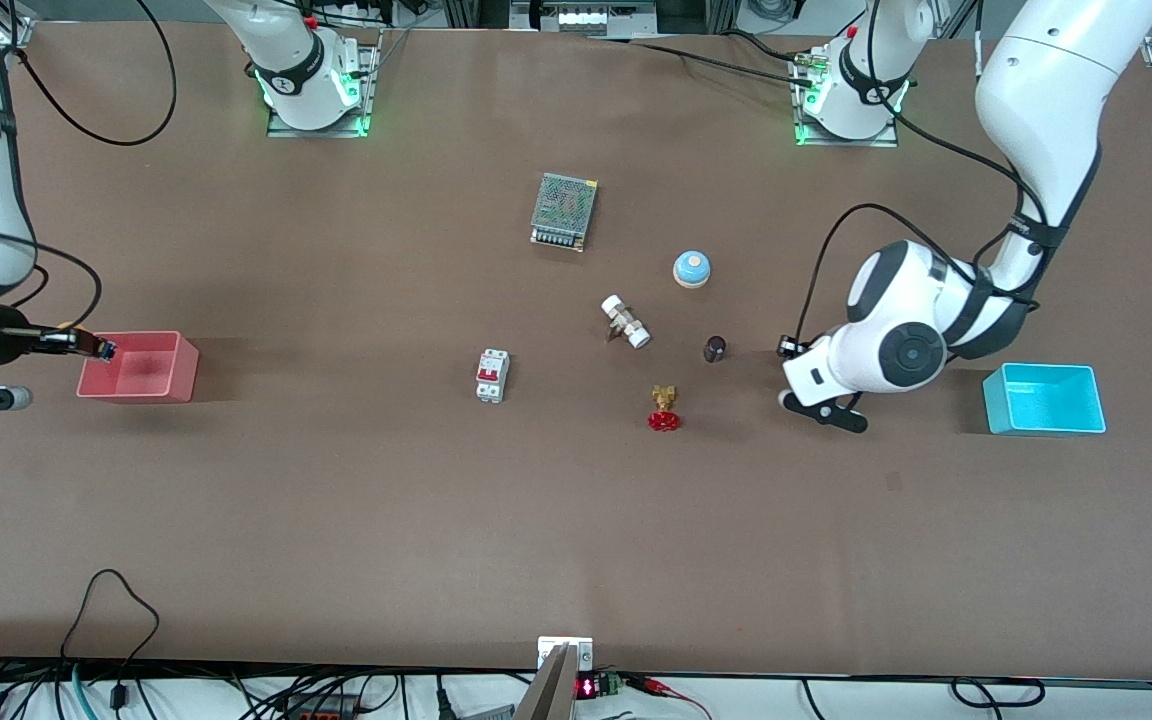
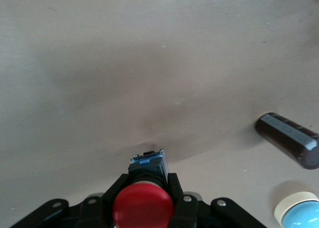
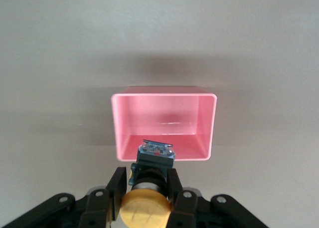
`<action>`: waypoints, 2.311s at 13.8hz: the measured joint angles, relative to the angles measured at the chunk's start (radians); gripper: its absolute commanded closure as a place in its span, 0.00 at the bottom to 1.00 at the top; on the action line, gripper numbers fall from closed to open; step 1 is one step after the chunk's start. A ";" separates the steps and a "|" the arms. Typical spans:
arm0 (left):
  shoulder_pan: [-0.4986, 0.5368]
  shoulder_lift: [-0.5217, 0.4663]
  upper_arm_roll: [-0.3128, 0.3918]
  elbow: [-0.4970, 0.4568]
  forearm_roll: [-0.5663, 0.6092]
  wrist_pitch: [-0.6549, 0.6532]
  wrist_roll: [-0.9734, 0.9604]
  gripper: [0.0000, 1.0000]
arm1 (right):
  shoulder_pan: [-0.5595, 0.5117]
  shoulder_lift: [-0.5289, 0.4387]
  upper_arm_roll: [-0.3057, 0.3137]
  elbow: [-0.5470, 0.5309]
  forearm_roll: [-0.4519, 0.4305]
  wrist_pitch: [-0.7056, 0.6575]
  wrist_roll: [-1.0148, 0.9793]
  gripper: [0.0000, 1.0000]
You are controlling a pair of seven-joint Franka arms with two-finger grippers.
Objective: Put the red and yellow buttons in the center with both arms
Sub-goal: 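Lift the yellow button with the right gripper while the left gripper carries the red button, then lower both buttons onto the table center and open both grippers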
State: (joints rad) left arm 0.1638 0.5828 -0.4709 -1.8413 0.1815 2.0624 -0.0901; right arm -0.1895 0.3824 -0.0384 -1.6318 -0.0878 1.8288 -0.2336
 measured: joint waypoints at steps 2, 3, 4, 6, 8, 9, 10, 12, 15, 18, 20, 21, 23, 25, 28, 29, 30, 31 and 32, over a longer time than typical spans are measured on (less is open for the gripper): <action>-0.011 0.000 0.000 0.000 0.000 0.001 -0.017 0.75 | 0.064 -0.005 0.005 0.051 0.005 -0.023 -0.001 0.99; -0.013 0.000 0.000 0.000 0.000 0.006 -0.024 0.75 | 0.113 -0.005 0.007 0.064 0.012 -0.026 0.000 0.99; -0.018 0.000 0.000 -0.001 0.000 0.015 -0.035 0.75 | 0.172 -0.004 0.010 0.069 0.022 -0.026 0.004 0.98; -0.030 0.000 0.000 -0.010 0.017 0.034 -0.059 0.74 | 0.289 0.013 0.013 0.069 0.051 -0.021 0.046 0.98; -0.036 0.000 0.000 -0.020 0.049 0.043 -0.082 0.74 | 0.386 0.061 0.013 0.068 0.062 0.026 0.152 0.99; -0.037 0.000 0.000 -0.023 0.055 0.045 -0.096 0.74 | 0.419 0.093 0.013 0.068 0.067 0.056 0.196 0.99; -0.039 0.000 0.000 -0.025 0.055 0.047 -0.106 0.74 | 0.446 0.123 0.013 0.069 0.088 0.085 0.241 0.98; -0.048 0.000 0.000 -0.036 0.056 0.067 -0.122 0.67 | 0.487 0.179 0.013 0.069 0.152 0.137 0.359 0.98; -0.051 0.000 0.002 -0.058 0.056 0.095 -0.133 0.00 | 0.535 0.232 0.012 0.071 0.169 0.192 0.502 0.98; -0.042 0.001 0.008 -0.066 0.056 0.096 -0.152 0.00 | 0.563 0.264 0.012 0.071 0.169 0.203 0.628 0.97; -0.038 0.002 0.009 -0.072 0.056 0.096 -0.162 0.00 | 0.564 0.281 0.010 0.071 0.169 0.204 0.646 0.97; -0.038 0.003 0.009 -0.072 0.056 0.096 -0.165 0.00 | 0.564 0.290 0.008 0.071 0.169 0.204 0.649 0.97; -0.038 0.003 0.009 -0.072 0.056 0.096 -0.168 0.00 | 0.564 0.306 0.005 0.072 0.169 0.205 0.658 0.97; -0.038 0.003 0.009 -0.072 0.056 0.096 -0.192 0.00 | 0.564 0.310 0.003 0.074 0.172 0.205 0.661 0.68; -0.038 -0.003 0.007 -0.066 0.056 0.100 -0.296 0.00 | 0.562 0.310 -0.001 0.075 0.176 0.205 0.677 0.00; -0.038 -0.011 0.005 -0.063 0.056 0.100 -0.335 0.00 | 0.562 0.310 -0.004 0.076 0.176 0.205 0.681 0.00; -0.038 -0.021 0.004 -0.060 0.056 0.100 -0.366 0.00 | 0.562 0.309 -0.005 0.080 0.176 0.207 0.682 0.00; -0.037 -0.036 0.004 -0.057 0.056 0.100 -0.396 0.00 | 0.563 0.308 -0.005 0.093 0.176 0.208 0.685 0.00; -0.033 -0.052 0.004 -0.053 0.056 0.099 -0.428 0.00 | 0.563 0.306 -0.005 0.114 0.176 0.207 0.689 0.00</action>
State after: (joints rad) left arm 0.1305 0.5312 -0.4668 -1.8944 0.2373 2.1609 -0.5182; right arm 0.3731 0.6879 -0.0435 -1.5181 0.0886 2.0362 0.4555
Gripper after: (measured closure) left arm 0.000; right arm 0.172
